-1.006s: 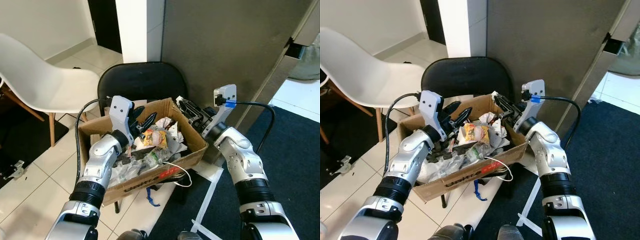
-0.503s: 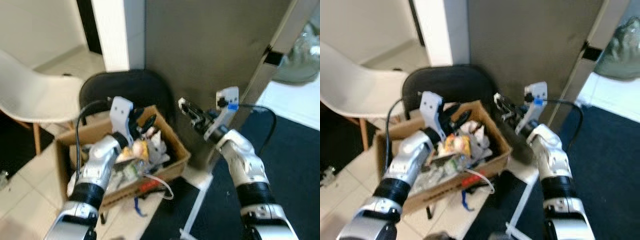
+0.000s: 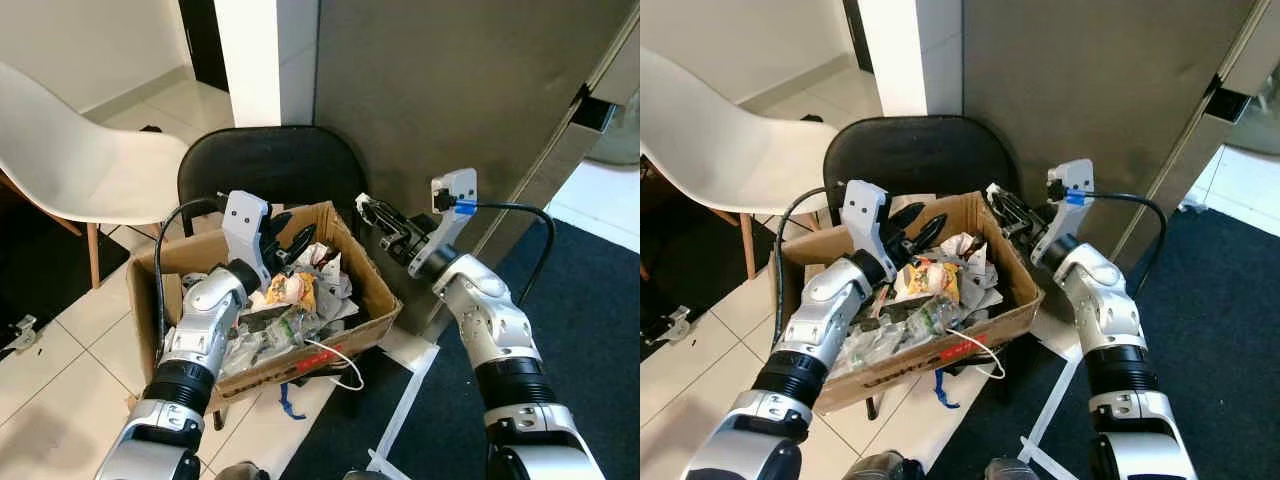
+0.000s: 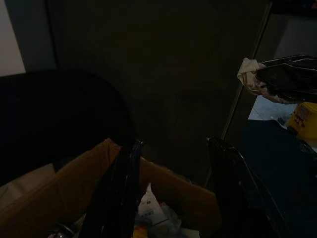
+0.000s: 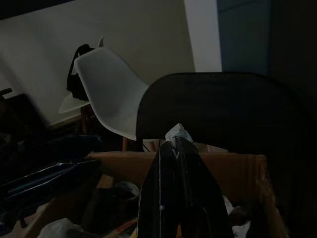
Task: Picking trash to rubbish bin
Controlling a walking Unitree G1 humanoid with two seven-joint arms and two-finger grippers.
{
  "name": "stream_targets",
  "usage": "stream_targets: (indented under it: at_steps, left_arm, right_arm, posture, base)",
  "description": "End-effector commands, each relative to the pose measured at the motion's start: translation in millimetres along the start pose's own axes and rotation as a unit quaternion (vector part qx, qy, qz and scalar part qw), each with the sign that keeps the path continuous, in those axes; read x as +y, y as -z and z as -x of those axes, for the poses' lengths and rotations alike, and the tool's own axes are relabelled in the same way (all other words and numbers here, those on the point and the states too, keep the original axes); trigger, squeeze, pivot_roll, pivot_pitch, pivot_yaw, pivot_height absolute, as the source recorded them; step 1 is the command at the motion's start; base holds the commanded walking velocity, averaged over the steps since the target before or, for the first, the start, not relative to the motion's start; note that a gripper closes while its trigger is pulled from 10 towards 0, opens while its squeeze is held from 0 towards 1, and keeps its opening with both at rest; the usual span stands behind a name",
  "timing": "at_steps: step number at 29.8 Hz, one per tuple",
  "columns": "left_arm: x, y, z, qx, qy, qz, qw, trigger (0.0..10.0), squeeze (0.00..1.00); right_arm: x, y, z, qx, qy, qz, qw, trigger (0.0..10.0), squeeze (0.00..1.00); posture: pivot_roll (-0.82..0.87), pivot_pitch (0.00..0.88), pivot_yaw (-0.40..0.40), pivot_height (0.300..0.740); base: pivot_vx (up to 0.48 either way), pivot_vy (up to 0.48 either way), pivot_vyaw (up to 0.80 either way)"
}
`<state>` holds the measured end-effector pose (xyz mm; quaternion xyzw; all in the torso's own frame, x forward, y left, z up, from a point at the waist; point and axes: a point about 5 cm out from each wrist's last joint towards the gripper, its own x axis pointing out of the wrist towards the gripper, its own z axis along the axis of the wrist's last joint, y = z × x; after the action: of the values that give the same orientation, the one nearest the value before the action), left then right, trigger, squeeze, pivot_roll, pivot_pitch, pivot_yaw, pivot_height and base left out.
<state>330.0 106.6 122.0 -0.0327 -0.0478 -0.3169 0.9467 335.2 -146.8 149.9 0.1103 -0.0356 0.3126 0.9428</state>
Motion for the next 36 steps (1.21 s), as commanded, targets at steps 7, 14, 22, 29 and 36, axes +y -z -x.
stream_targets:
  at_steps: [7,14,22,29,36]
  left_arm:
    - [0.9,2.9,2.6,0.012,0.004,-0.010,1.000,10.0,0.00]
    - [3.1,2.4,5.7,0.007,-0.008,-0.010,1.000,10.0,0.00]
    - [3.6,2.0,6.9,0.006,-0.009,-0.010,1.000,10.0,0.00]
    - [3.7,1.2,7.7,0.004,-0.010,-0.010,1.000,10.0,0.00]
    - [5.0,2.4,12.2,0.007,-0.013,-0.014,1.000,10.0,0.00]
  right_arm:
    - [1.3,0.8,0.1,0.010,-0.009,0.008,1.000,10.0,0.00]
    - [10.5,-5.2,-7.5,0.032,-0.042,0.078,0.996,10.0,0.00]
    - [14.8,-9.2,-13.6,0.035,-0.041,0.116,0.992,10.0,0.00]
    - [17.3,-13.5,-15.8,0.043,-0.053,0.155,0.985,10.0,0.00]
    - [21.2,-16.8,-24.9,0.057,-0.059,0.188,0.979,10.0,0.00]
  posture:
    - [-0.07,0.000,-0.001,0.740]
    - [-0.06,0.000,0.000,0.740]
    - [-0.06,0.000,0.003,0.740]
    - [-0.05,0.000,0.003,0.740]
    - [-0.04,0.000,0.000,0.740]
  base:
    - [0.000,-0.395,0.00]
    - [0.000,-0.272,0.00]
    - [0.000,0.000,0.00]
    - [0.000,0.000,0.80]
    - [0.000,0.000,0.80]
